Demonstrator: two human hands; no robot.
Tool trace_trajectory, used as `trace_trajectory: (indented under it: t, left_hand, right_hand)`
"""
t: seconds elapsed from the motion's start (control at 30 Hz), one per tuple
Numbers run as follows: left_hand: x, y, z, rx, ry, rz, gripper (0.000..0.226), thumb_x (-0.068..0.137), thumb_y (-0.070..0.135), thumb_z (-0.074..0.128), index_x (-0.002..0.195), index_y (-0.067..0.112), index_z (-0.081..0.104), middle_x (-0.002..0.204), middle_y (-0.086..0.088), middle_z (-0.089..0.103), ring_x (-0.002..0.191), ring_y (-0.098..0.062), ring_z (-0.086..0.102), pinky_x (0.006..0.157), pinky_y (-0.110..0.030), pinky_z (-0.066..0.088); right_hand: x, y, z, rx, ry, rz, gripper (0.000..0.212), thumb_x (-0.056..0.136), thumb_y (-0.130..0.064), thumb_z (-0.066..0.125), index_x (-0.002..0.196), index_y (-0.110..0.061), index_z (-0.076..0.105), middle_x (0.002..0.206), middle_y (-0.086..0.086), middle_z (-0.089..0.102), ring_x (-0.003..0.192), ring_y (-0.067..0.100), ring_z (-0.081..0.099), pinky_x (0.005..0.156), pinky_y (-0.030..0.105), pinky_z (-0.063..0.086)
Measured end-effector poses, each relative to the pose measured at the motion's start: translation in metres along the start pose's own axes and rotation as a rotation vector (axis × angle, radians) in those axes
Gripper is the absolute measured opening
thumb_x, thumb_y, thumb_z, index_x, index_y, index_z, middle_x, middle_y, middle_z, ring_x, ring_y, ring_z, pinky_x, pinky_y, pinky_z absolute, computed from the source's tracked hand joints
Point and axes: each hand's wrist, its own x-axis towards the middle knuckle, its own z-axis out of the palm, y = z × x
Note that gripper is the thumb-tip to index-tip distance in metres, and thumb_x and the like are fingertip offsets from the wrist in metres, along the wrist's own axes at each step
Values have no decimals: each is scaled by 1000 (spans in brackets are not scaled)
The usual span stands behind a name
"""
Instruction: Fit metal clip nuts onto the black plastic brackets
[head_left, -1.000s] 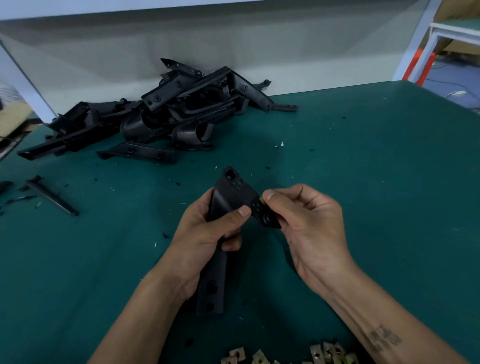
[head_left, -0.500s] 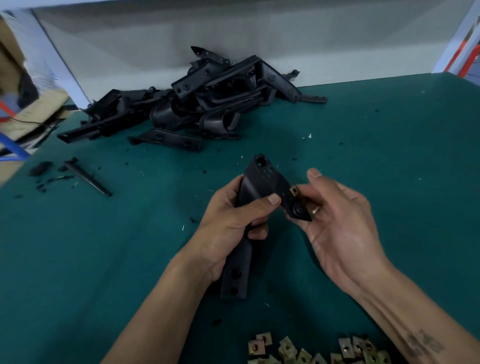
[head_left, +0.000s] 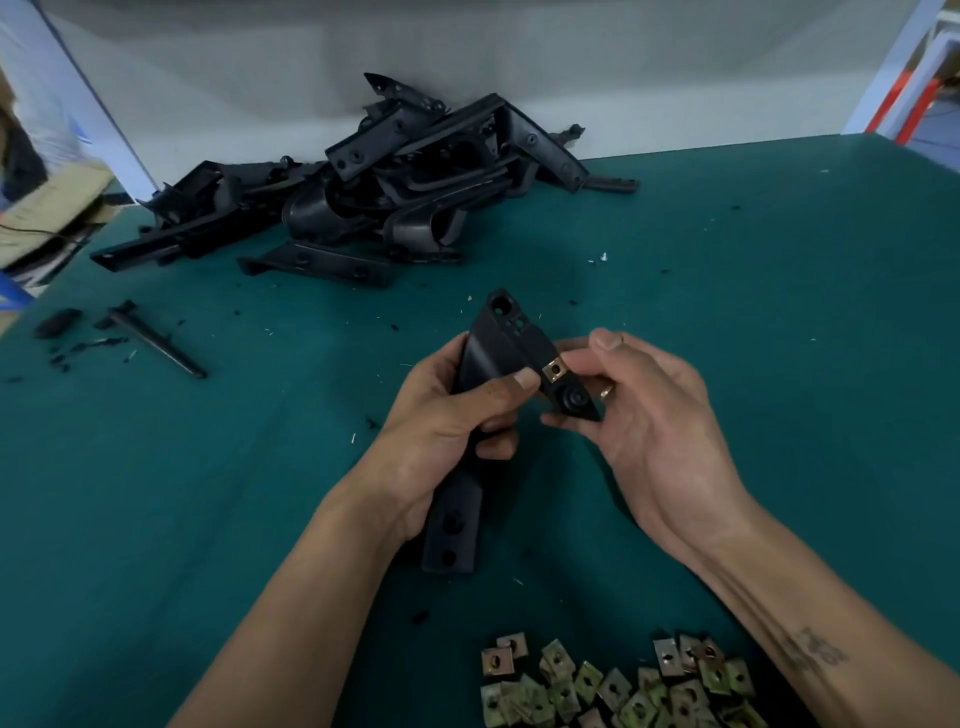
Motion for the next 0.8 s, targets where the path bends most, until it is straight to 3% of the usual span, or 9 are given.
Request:
trace_trajectory:
  t: [0.1, 0.2, 0.3, 0.47, 0.6, 0.7, 0.8]
  left_hand:
    - [2, -1, 0, -2, 45, 10, 16, 84, 5, 73, 93, 13, 62, 73, 2, 48, 54, -8, 33, 44, -20, 31]
    - [4, 0, -1, 24, 138, 27, 23, 80, 7, 73, 96, 11, 57, 71, 1, 46, 54, -8, 32, 43, -20, 30]
    - [4, -2, 2, 31, 101, -3, 13, 82, 6, 68, 89, 15, 61, 73, 1, 46, 56, -9, 33, 45, -21, 29]
    - [3, -1, 5, -75, 46, -71, 13, 87, 16, 67, 74, 19, 63, 79, -6, 60, 59, -12, 34, 47, -22, 30]
    - [3, -2, 3, -58, 50, -64, 11, 87, 24, 68, 81, 17, 63, 80, -5, 64, 58, -12, 36, 46, -21, 33]
    - [4, -4, 0, -44, 39, -65, 19, 87, 26, 71, 90, 12, 59, 85, -7, 64, 58, -12, 37, 47, -22, 35]
    - [4, -4, -1, -46, 31, -67, 22, 85, 29, 75, 90, 12, 62, 89, -9, 64, 58, -13, 37, 48, -22, 36]
  right_hand:
    - [0, -6, 2, -88, 12, -2, 36, 93, -43, 60, 83, -11, 74, 105, 26, 67, 93, 30, 67, 80, 44, 57]
    - [0, -13, 1, -262, 17, 46, 42, 101, -46, 51, 99, -12, 76, 102, 13, 75, 89, 29, 73, 77, 41, 58]
    - [-13, -22, -19, -426, 46, 96, 28, 106, -32, 51, 105, -15, 74, 103, 4, 76, 84, 21, 71, 73, 33, 56]
    - [-85, -27, -71, -662, 25, -11, 14, 94, -16, 70, 94, -26, 79, 83, -3, 68, 78, 9, 62, 70, 16, 46]
    - [-127, -30, -82, -788, -117, -44, 26, 84, -6, 79, 97, -29, 81, 102, -1, 68, 78, 19, 63, 66, 25, 49]
    - [-140, -29, -80, -956, -140, -75, 36, 76, -9, 77, 98, -36, 81, 109, -5, 67, 77, 17, 63, 61, 14, 44]
    - [-141, -32, -77, -996, -151, -69, 38, 75, -3, 79, 94, -36, 80, 107, -7, 65, 78, 16, 62, 61, 13, 43]
